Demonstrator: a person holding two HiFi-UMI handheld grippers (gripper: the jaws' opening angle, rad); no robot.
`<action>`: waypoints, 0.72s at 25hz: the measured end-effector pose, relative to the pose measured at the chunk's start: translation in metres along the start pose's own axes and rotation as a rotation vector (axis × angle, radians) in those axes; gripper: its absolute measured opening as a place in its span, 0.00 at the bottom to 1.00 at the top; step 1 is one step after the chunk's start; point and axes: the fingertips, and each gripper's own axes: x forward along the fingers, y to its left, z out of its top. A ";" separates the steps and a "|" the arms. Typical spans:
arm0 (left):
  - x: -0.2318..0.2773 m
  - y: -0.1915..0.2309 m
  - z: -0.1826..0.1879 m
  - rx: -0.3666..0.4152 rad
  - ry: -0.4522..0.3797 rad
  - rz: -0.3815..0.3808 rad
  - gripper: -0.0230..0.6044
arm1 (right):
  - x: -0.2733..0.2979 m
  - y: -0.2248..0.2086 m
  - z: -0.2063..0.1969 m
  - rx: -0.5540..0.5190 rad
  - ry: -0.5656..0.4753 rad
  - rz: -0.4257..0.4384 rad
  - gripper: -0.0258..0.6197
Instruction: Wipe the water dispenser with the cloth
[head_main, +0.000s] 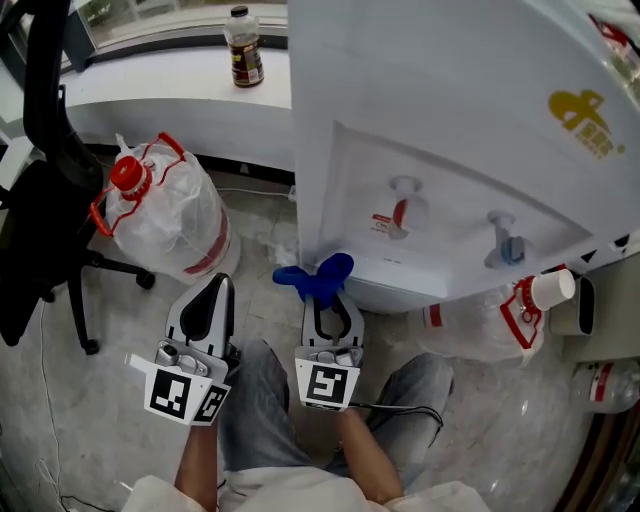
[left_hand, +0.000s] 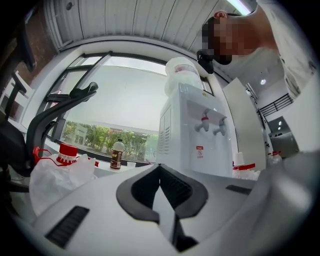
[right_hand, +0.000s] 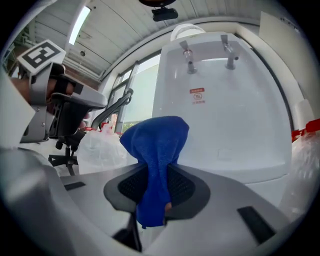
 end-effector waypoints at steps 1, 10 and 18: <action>-0.002 0.003 0.000 -0.001 0.000 0.006 0.05 | 0.003 0.003 -0.002 0.017 0.009 0.001 0.21; -0.014 0.018 0.009 0.004 -0.013 0.021 0.05 | 0.016 0.008 0.047 -0.028 -0.049 -0.041 0.21; -0.013 0.014 0.010 -0.016 -0.014 -0.007 0.05 | 0.017 -0.014 0.151 0.049 -0.128 -0.133 0.21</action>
